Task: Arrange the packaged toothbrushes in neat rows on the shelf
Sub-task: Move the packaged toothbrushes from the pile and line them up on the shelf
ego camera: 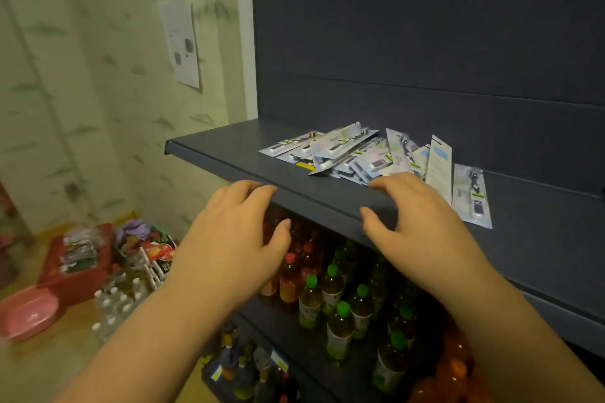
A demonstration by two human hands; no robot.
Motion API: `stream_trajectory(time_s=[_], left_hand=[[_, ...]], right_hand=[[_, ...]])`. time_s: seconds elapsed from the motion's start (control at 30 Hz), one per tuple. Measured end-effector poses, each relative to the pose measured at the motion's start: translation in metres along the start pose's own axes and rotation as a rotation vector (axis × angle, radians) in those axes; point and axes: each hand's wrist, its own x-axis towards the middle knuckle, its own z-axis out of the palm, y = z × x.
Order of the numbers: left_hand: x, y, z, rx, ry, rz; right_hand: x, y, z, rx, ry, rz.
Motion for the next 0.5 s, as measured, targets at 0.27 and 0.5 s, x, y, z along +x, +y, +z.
stream_trajectory(time_s=[0.27,0.5], left_hand=[[0.092,0.006,0.039,0.083,-0.108,0.064],[0.175,0.025,0.078,-0.036,-0.145,0.158]], right_hand=[[0.042,0.032,-0.002,-0.072,0.166,0.168],[0.053,0.044,-0.009,-0.191,0.175,0.241]])
